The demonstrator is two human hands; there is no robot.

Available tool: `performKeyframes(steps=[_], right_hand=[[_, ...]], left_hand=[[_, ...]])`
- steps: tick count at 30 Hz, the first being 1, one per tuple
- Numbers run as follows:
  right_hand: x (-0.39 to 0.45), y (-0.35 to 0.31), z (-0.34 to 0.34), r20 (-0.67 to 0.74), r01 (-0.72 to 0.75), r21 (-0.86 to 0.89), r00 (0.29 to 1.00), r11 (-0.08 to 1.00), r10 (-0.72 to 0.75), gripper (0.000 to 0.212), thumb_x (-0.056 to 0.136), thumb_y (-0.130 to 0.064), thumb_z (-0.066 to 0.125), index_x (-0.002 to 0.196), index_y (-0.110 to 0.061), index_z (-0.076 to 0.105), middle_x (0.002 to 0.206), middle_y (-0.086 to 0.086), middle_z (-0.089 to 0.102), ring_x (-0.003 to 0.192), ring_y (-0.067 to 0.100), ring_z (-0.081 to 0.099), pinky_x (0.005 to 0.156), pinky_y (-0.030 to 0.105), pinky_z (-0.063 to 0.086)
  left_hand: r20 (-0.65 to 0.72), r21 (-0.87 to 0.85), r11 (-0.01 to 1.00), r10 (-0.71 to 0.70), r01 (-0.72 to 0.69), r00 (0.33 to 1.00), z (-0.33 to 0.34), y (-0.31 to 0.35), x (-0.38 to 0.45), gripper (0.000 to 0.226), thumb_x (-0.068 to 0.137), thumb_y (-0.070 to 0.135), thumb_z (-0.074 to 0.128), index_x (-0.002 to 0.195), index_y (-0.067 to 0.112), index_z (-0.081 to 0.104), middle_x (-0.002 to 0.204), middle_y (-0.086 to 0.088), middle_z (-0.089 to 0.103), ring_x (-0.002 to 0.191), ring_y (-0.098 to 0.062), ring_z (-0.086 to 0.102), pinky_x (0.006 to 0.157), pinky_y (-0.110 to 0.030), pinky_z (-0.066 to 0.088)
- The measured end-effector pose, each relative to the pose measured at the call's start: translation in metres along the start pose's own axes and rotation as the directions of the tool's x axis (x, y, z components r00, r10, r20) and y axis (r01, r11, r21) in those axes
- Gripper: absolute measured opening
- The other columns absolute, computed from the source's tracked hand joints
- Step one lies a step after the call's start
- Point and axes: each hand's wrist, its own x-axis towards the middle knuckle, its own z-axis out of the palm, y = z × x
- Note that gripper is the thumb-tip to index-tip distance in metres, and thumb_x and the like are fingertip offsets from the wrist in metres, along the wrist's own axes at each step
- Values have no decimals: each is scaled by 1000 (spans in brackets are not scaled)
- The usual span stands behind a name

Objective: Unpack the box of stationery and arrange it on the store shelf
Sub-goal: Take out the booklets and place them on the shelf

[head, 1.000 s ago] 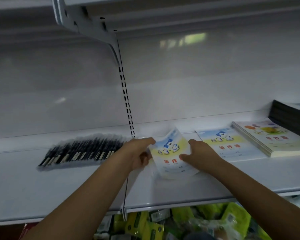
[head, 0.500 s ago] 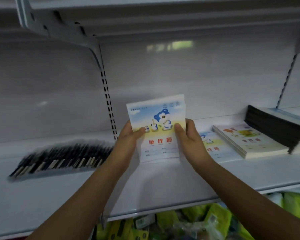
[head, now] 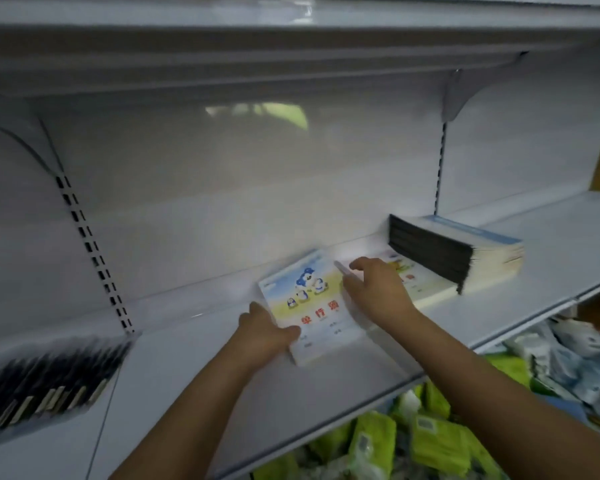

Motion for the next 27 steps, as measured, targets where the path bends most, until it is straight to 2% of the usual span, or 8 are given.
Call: performKeyframes(steps=[3, 6, 10, 12, 14, 17, 23, 27], right_hand=[[8, 44, -8, -11, -20, -63, 1000, 998, 19, 37, 97, -37, 39, 87, -18, 68, 98, 4, 69, 91, 28, 63, 76, 33, 46], [5, 72, -8, -24, -14, 113, 1000, 993, 16, 39, 98, -26, 42, 66, -7, 53, 67, 11, 59, 66, 30, 57, 59, 36, 39], [7, 76, -6, -21, 34, 160, 999, 987, -31, 41, 98, -29, 41, 64, -9, 51, 65, 10, 57, 64, 28, 56, 62, 41, 46], [6, 77, -3, -9, 62, 53, 998, 997, -62, 41, 98, -34, 36, 75, -13, 62, 82, 7, 66, 80, 26, 60, 76, 41, 49], [3, 78, 3, 15, 113, -170, 994, 979, -112, 53, 96, -45, 25, 111, -18, 67, 119, 6, 65, 111, 28, 57, 98, 38, 43], [2, 76, 10, 119, 194, -347, 980, 917, -162, 54, 99, -48, 24, 143, -23, 45, 148, 2, 45, 137, 25, 38, 113, 38, 27], [5, 76, 12, 140, 223, -427, 974, 876, -179, 47, 102, -38, 29, 146, -23, 36, 150, 1, 40, 137, 24, 34, 112, 39, 26], [-1, 68, 5, 125, 169, -468, 984, 867, -125, 55, 98, -54, 30, 143, -24, 41, 150, 2, 40, 139, 26, 32, 115, 44, 23]], left_hand=[[30, 496, 867, 26, -38, 999, 25, 9, -2, 100, 73, 75, 64, 142, 11, 28, 134, -13, 42, 125, -29, 40, 99, -34, 36], [4, 481, 867, 146, -130, 989, 44, 6, -3, 91, 73, 72, 67, 140, 19, 34, 131, -9, 43, 123, -27, 35, 100, -35, 38], [-131, 342, 929, 199, -144, 971, 48, 1, 10, 68, 69, 63, 74, 117, 21, 52, 109, -4, 53, 110, -25, 50, 90, -38, 50], [-205, 326, 935, 213, -138, 955, 51, -1, 10, 69, 65, 65, 72, 117, 23, 52, 106, -1, 53, 106, -22, 49, 90, -40, 50], [-256, 331, 932, 241, -149, 936, 57, -5, 8, 72, 67, 65, 68, 124, 26, 49, 110, 1, 51, 108, -20, 42, 94, -38, 46], [-275, 315, 933, 266, -175, 924, 59, -7, 9, 79, 71, 63, 70, 136, 27, 43, 120, 1, 48, 114, -18, 38, 97, -33, 40], [-204, 370, 903, 307, -217, 930, 56, -11, 13, 84, 76, 69, 63, 147, 31, 41, 127, 5, 39, 122, -13, 39, 103, -26, 36], [-73, 402, 884, 291, -239, 954, 36, -15, -2, 89, 84, 73, 50, 156, 28, 20, 152, -1, 24, 139, -20, 23, 112, -34, 28]])
